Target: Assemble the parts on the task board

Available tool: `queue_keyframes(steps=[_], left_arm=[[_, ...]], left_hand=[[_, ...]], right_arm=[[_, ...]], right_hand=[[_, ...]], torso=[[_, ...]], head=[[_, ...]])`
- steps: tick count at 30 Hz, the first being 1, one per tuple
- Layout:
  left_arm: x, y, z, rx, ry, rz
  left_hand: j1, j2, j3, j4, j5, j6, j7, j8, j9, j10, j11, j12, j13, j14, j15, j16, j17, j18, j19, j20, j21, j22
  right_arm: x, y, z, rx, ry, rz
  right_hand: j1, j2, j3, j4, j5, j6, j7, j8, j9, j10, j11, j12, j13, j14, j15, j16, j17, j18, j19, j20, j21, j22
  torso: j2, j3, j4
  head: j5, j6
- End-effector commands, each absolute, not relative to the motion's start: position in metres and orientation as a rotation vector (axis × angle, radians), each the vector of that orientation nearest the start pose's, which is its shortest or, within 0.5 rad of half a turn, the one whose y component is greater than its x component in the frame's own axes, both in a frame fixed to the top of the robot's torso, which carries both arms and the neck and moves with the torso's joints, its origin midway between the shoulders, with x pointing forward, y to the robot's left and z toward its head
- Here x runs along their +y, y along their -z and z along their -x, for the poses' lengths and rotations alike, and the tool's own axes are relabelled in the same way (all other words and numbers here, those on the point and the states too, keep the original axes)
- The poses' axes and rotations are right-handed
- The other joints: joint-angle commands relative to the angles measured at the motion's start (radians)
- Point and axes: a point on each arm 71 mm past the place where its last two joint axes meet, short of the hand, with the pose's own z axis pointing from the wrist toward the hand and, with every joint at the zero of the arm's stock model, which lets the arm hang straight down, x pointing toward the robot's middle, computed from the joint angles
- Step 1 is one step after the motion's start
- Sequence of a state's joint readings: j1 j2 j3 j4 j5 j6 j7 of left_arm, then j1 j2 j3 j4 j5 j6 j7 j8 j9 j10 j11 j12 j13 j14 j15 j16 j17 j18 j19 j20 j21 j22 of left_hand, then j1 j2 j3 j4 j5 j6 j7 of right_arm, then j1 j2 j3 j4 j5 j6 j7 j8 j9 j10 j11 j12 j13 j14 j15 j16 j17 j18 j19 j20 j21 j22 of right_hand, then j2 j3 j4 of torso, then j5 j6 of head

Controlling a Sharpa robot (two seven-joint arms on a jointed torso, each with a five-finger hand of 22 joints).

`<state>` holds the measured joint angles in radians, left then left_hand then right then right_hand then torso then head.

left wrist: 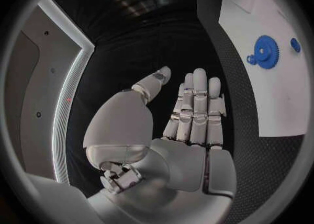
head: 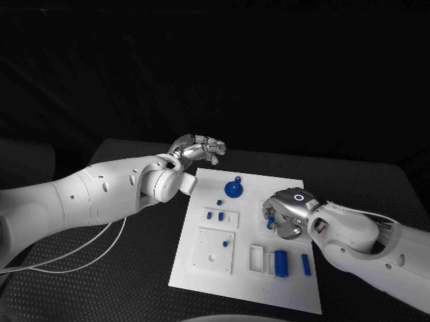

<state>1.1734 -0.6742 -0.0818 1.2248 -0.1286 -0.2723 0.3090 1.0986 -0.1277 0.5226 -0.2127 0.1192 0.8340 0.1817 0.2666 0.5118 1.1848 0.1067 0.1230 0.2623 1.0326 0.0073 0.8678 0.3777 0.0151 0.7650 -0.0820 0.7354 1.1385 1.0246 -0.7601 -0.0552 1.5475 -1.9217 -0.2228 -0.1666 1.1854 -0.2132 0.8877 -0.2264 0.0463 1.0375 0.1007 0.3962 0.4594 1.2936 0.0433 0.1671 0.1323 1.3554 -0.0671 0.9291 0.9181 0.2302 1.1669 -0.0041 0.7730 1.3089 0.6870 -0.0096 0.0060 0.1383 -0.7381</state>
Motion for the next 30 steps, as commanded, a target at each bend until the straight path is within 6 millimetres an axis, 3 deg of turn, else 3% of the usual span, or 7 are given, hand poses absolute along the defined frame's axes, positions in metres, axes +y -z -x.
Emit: queue_keyframes(steps=[1, 8, 15, 22, 30], left_arm=[[0.207, 0.228, -0.529, 1.551, 1.368, 1.056], [0.207, 0.228, -0.53, 1.548, 1.365, 1.057], [0.204, 0.228, -0.53, 1.549, 1.37, 1.055], [0.202, 0.228, -0.53, 1.548, 1.37, 1.055], [0.196, 0.228, -0.531, 1.551, 1.38, 1.052]], left_hand=[[-0.009, -0.001, 0.0, 0.006, -0.004, -0.007, 0.001, 0.002, -0.001, -0.006, 0.003, -0.005, -0.001, 0.004, 0.003, -0.005, 0.002, 0.019, 0.009, -0.007, -0.005, 0.001], [-0.01, 0.0, 0.0, 0.007, -0.004, -0.007, 0.002, 0.002, -0.001, -0.006, 0.003, -0.005, -0.001, 0.004, 0.003, -0.006, 0.003, 0.019, 0.009, -0.006, -0.005, 0.001], [-0.01, 0.001, 0.0, 0.008, -0.004, -0.008, 0.002, 0.002, -0.001, -0.006, 0.003, -0.005, -0.001, 0.004, 0.003, -0.006, 0.003, 0.019, 0.009, -0.007, -0.006, 0.002], [-0.009, 0.001, 0.0, 0.008, -0.004, -0.008, 0.002, 0.003, -0.001, -0.006, 0.003, -0.005, -0.001, 0.005, 0.002, -0.006, 0.004, 0.019, 0.009, -0.007, -0.006, 0.002], [-0.01, 0.001, 0.0, 0.008, -0.004, -0.008, 0.002, 0.003, -0.001, -0.005, 0.003, -0.005, -0.001, 0.005, 0.002, -0.007, 0.004, 0.019, 0.009, -0.007, -0.007, 0.002]], right_arm=[[-0.143, 0.261, -0.428, 1.651, -0.527, 0.618], [-0.14, 0.247, -0.424, 1.618, -0.542, 0.615], [-0.125, 0.233, -0.415, 1.552, -0.62, 0.605], [-0.088, 0.228, -0.404, 1.492, -0.719, 0.637], [-0.047, 0.251, -0.375, 1.497, -0.82, 0.702]], right_hand=[[0.011, 0.012, 0.007, -0.002, 0.002, 0.01, -0.001, 0.008, 0.005, 0.045, -0.007, 0.005, 0.028, -0.005, -0.009, 0.012, 0.006, 0.032, 0.01, -0.005, 0.008, 0.022], [0.006, 0.012, 0.007, -0.006, 0.002, 0.016, -0.004, 0.01, 0.01, 0.052, -0.01, 0.007, 0.034, -0.009, -0.011, 0.026, 0.013, 0.032, 0.01, -0.008, 0.017, 0.022], [0.005, 0.012, 0.007, -0.007, 0.002, 0.018, -0.005, 0.011, 0.012, 0.054, -0.011, 0.007, 0.036, -0.01, -0.012, 0.031, 0.015, 0.032, 0.01, -0.009, 0.02, 0.022], [0.004, 0.011, 0.008, -0.008, 0.002, 0.019, -0.005, 0.011, 0.013, 0.055, -0.011, 0.007, 0.038, -0.011, -0.013, 0.034, 0.017, 0.032, 0.01, -0.01, 0.023, 0.022], [0.006, 0.011, 0.01, -0.009, 0.002, 0.019, -0.006, 0.011, 0.014, 0.055, -0.011, 0.007, 0.039, -0.012, -0.013, 0.037, 0.018, 0.032, 0.01, -0.01, 0.025, 0.022]], torso=[[-0.001, -0.0004, -0.0002], [0.0, -0.0006, -0.0007], [0.0, -0.0004, 0.0001], [0.0, -0.0001, -0.0008], [0.0, -0.0013, 0.0022]], head=[[0.001, 0.0], [0.003, -0.001], [0.012, 0.0], [0.035, -0.005], [0.058, -0.014]])
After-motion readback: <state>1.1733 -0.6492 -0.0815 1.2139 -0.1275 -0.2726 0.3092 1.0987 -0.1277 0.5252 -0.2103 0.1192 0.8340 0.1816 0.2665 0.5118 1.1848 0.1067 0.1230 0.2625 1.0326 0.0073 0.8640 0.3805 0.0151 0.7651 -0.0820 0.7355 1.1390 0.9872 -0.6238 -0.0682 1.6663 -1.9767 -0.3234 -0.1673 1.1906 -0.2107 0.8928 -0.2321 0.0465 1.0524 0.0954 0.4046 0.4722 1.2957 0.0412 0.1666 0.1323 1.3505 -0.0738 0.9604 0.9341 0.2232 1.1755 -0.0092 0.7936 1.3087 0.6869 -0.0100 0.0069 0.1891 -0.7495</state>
